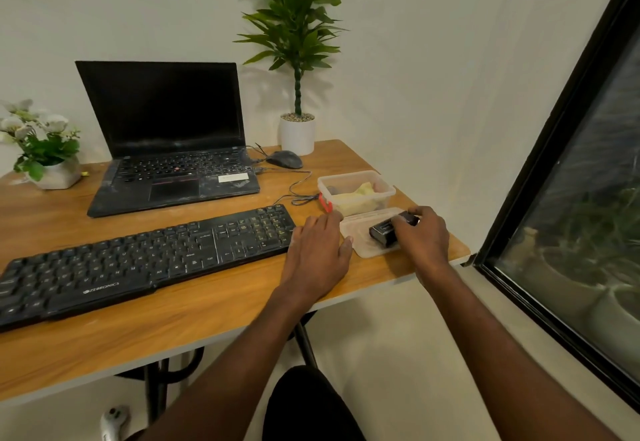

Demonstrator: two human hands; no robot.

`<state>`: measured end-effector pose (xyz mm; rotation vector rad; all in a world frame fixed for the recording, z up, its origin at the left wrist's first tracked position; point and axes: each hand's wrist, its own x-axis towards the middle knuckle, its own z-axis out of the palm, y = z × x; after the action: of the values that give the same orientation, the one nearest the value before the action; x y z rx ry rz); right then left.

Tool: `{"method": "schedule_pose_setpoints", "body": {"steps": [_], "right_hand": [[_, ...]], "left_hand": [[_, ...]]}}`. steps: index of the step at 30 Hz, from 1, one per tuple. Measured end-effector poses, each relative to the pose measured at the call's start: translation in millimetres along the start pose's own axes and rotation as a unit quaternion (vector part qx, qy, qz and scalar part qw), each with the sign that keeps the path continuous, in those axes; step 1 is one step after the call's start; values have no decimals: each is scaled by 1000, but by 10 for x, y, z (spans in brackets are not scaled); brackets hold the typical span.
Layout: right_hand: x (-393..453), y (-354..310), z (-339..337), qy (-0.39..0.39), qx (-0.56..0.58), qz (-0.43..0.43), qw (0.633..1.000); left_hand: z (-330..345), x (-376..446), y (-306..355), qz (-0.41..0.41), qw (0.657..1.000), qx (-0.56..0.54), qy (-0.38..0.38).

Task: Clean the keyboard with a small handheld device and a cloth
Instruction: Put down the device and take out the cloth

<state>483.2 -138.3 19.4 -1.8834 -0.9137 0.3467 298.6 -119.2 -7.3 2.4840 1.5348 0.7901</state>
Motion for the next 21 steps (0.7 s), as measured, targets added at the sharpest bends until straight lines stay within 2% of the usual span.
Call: {"method": "schedule_pose_setpoints", "body": {"steps": [5,10,13,15,21], "right_hand": [[18,26,-63,41,-52,2,998],[89,-15,-180,69,5,-20,997],[130,-107,-223,31,49,-35,998],[156,-191,-193,-11,41,-63,997],[447,-416,33,-90,-80,-197,973]], "left_hand": [[-13,-6,1,5,1000,6,9],[13,8,-40,3,1000,-14,25],[-3,78,-32,-17,992,-97,75],[3,158,-9,-15,989,-104,100],[154,313,26,29,999,-7,38]]}}
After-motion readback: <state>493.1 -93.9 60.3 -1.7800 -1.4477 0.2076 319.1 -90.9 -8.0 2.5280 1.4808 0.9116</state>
